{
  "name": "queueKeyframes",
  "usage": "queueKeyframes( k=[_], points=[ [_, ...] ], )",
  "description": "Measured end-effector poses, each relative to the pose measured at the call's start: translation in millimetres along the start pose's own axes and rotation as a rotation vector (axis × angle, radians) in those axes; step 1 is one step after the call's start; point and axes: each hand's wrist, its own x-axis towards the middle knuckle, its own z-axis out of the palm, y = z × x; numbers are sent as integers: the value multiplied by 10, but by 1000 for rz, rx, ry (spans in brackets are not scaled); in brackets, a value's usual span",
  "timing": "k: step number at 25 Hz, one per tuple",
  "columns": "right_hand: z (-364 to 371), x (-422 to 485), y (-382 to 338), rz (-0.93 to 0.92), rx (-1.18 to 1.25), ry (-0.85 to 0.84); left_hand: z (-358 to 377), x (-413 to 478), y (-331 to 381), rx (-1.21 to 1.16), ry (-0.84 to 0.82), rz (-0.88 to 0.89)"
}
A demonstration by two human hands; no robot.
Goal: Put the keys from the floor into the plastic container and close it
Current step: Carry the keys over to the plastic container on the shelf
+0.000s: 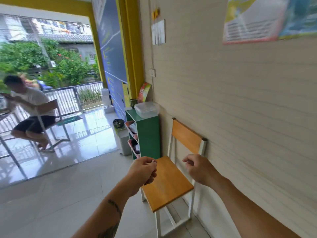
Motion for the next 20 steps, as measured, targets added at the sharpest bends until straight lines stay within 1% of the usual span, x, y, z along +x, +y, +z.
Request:
queueKeyframes(
  k=[6, 9, 12, 15, 20],
  points=[
    [575, 1370, -558, -65, -31, -93, -790, 1074, -45, -34, 96, -11],
    [966, 2080, -896, -90, -36, -83, -1367, 1711, -86, -39, 113, 4],
    [1290, 2734, -1312, -80, -71, -48, -1983, 2307, -55, -38, 88, -3],
    [1559, 3321, -1667, -53, -47, -28, -2525, 2880, 54, 36, 50, -1],
    [1858, 4273, -2024, -20, -63, -7, -3088, 3880, 209, 95, -7, -14]
  ],
)
